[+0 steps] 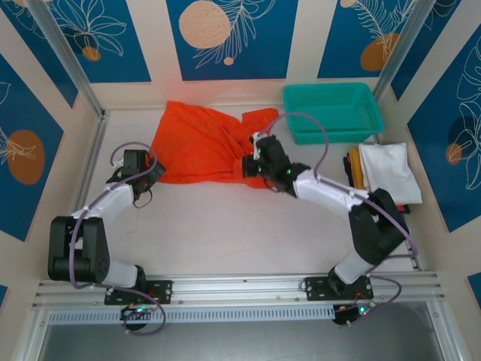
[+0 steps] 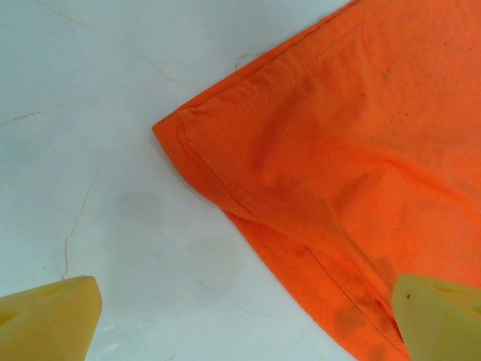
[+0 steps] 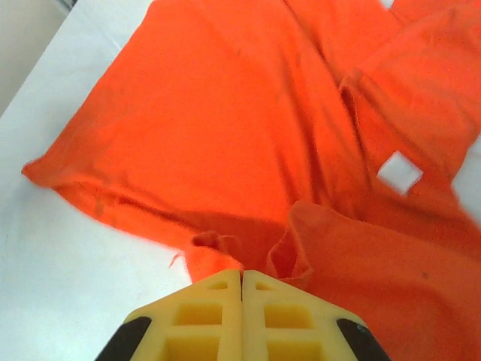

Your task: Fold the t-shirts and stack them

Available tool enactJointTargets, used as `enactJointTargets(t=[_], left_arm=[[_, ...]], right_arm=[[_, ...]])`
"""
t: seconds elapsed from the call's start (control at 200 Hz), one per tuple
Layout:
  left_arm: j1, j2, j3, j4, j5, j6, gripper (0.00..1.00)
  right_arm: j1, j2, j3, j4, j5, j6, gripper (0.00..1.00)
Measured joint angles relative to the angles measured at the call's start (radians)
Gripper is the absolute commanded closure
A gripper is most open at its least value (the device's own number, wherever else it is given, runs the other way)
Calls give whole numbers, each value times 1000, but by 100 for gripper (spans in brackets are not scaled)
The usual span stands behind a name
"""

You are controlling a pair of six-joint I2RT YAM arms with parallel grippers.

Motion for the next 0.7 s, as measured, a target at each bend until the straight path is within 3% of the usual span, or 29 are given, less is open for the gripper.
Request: enactJointTargets(t=[0.055,0.14,0.2,0.28,0.365,0.53,0.7], left_arm=[[0,0,0,2,2,-2,1],[2,0,0,2,7,-5,1],[3,1,0,2,10,-6,1],[4,1,0,2,12,-6,1],[4,3,0,2,13,-5,1],[5,15,0,7,18,-5,1],[5,37,3,11,21,6,0]], right_arm=[[87,-51,-88,32,78,36,87],[230,-103,-203,59,193,108,45],[312,-124,-265,73,248,144,35],[362,-150,-325,78,299,189,30],[338,-179,-345,68,326,216,29],[105,-159,-245,12,239,212,29],[-85,51,28,-69,135,138,35]])
